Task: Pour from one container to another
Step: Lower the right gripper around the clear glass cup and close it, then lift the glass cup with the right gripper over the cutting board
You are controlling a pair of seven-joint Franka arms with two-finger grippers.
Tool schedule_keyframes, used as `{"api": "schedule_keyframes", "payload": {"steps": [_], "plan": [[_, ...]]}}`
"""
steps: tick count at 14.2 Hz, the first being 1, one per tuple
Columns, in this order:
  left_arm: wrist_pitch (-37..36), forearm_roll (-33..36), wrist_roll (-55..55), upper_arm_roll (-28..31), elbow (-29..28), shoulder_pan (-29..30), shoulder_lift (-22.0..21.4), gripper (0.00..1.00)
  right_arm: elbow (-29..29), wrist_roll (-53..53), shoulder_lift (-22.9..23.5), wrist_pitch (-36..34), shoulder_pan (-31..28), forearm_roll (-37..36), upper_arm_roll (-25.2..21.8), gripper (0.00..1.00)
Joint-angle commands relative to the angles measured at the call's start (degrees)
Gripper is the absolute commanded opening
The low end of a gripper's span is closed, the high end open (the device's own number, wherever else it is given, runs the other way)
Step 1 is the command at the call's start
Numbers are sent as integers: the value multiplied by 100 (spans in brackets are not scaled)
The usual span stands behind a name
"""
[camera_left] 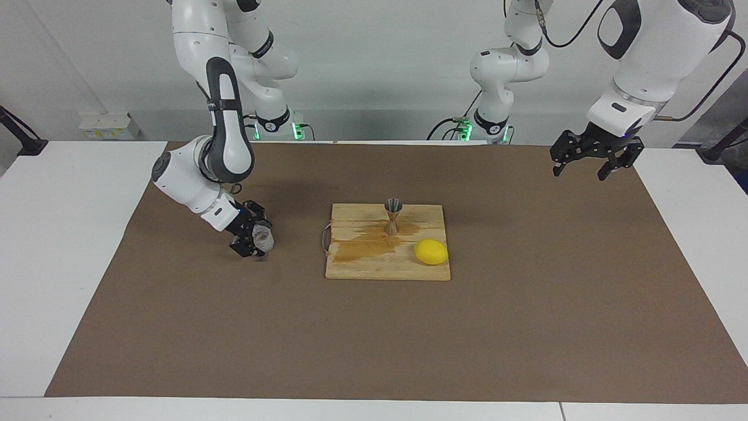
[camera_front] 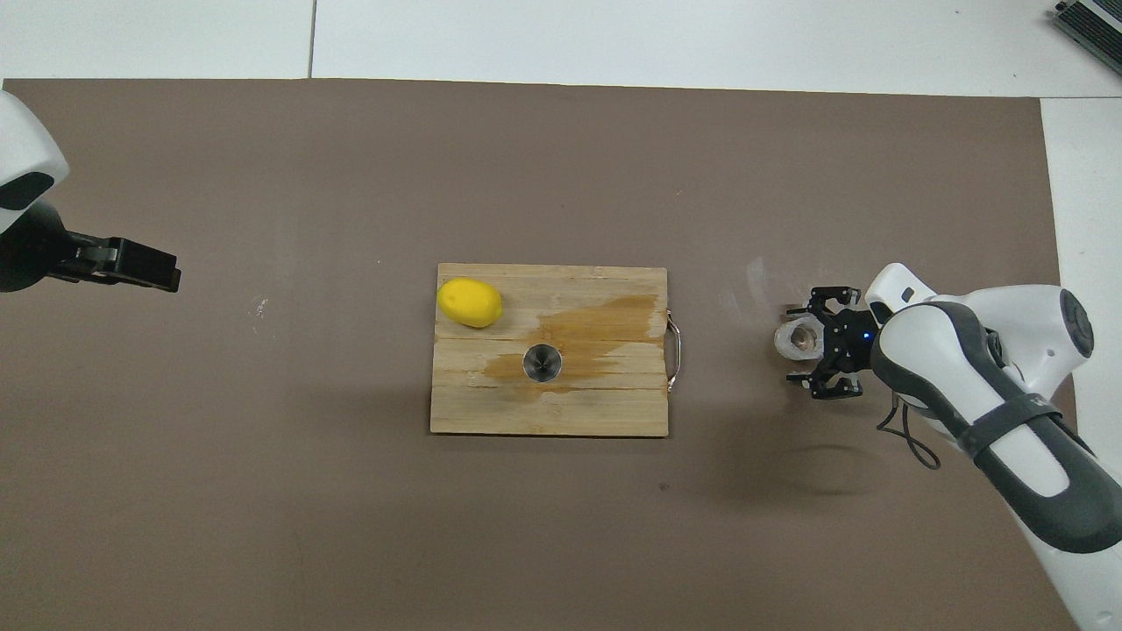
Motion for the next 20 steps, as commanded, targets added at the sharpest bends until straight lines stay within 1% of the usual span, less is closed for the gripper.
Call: {"api": "schedule_keyframes", "payload": {"steps": [1, 3, 5, 6, 8, 10, 14, 16, 18, 20], "plan": [[13, 86, 49, -16, -232, 54, -336, 100, -66, -198, -38, 83, -67, 188, 46, 86], [-30, 86, 57, 2, -223, 62, -458, 100, -66, -198, -38, 92, -67, 188, 46, 69], [-57, 78, 128, 2, -197, 106, -477, 100, -66, -198, -47, 92, -58, 188, 46, 60], [-57, 78, 145, 2, -188, 115, -477, 100, -66, -189, -56, 92, -58, 188, 46, 52], [-75, 78, 163, 11, -188, 168, -477, 100, -58, -198, -56, 92, -58, 188, 46, 45], [-118, 78, 373, 11, -171, 177, -477, 100, -49, -163, -82, 92, -41, 188, 46, 43], [-215, 78, 400, 55, -223, 168, -529, 100, -23, -57, -179, 92, 47, 188, 46, 41], [-189, 78, 400, 55, -215, 150, -494, 100, 4, 196, -223, 92, 56, 188, 63, 41], [-180, 78, 400, 55, -215, 168, -494, 100, 48, 355, -275, 109, 266, 188, 63, 38], [-154, 78, 400, 55, -215, 159, -477, 100, 91, 557, -319, 205, 346, 188, 72, 38]]}}
